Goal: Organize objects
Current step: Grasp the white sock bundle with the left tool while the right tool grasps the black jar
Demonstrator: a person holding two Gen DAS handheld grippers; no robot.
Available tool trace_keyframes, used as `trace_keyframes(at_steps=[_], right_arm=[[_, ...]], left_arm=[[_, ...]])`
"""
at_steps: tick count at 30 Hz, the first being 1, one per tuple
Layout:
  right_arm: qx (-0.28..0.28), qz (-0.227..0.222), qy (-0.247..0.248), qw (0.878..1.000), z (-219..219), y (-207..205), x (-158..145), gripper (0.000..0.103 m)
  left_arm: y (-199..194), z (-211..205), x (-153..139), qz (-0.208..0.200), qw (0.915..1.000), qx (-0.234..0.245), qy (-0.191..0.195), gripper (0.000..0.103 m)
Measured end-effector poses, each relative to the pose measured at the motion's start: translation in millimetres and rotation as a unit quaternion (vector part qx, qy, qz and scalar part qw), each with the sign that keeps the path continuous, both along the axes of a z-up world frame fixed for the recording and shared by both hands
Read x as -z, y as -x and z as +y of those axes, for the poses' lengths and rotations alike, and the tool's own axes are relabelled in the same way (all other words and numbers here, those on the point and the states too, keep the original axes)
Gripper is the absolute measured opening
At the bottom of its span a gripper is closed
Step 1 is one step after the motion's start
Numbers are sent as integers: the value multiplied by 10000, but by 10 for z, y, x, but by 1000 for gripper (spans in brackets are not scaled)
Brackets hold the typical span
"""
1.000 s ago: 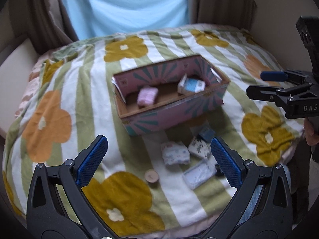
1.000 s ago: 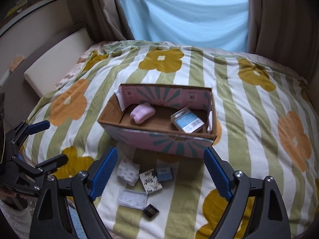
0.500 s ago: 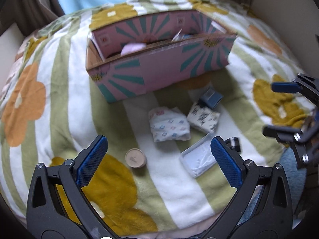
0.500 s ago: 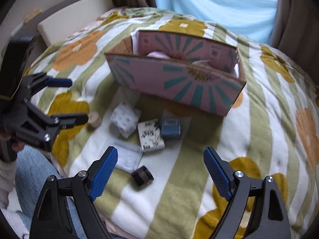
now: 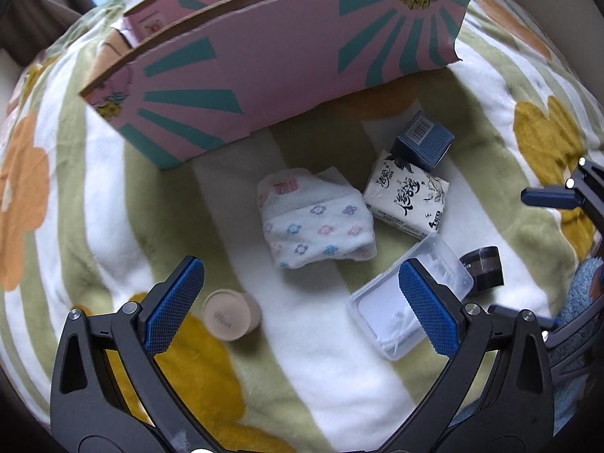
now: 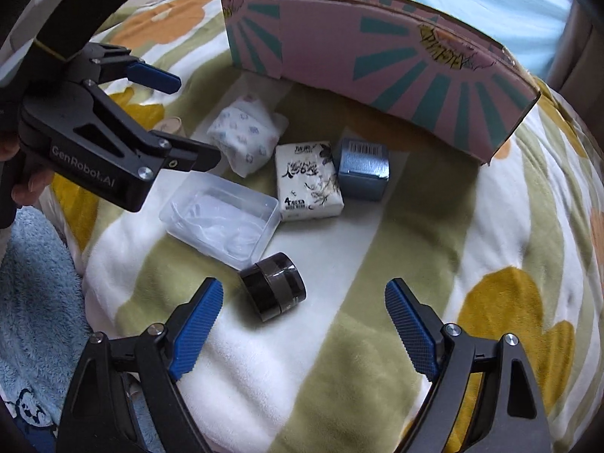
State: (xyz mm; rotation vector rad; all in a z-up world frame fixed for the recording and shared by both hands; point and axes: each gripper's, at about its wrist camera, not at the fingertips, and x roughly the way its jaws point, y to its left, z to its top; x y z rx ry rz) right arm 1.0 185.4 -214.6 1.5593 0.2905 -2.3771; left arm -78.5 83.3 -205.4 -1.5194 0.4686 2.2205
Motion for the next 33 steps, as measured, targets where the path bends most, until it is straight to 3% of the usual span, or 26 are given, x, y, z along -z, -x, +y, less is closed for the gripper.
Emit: trace_keyframes(at_steps=[3,7,14,16,18,20,26,33], right_arm=[[-43,-93,-7,9999,-13,3,95,78],[-42,-90,-223,9997,-31,10,190,78],[-109,-140,-38,9998,-11,35,261,69],[-153,-135,19,9998,-13,32,272,65],[-205,-153,46,9997,-18,28,285,62],[-264,-147,-6,9995,-30,20,294,60],[-514,-179,102,9985,-70,-18,277,36],[-452,-124,103,9988,-35,-56,243,35]], left_arm=[[44,54,87,-82,10000,34,24,103],[116,96,236,-217,9997,-27,115,103],[198,85,311,-336,9993,-139,-47,102],[197,97,339,-359,9993,-113,-42,96],[192,102,357,-391,9991,-90,-110,77],[190,87,365,-486,9983,-120,-300,70],[176,39,372,-508,9979,-170,-375,66],[129,-39,321,-540,9967,-216,-562,63]])
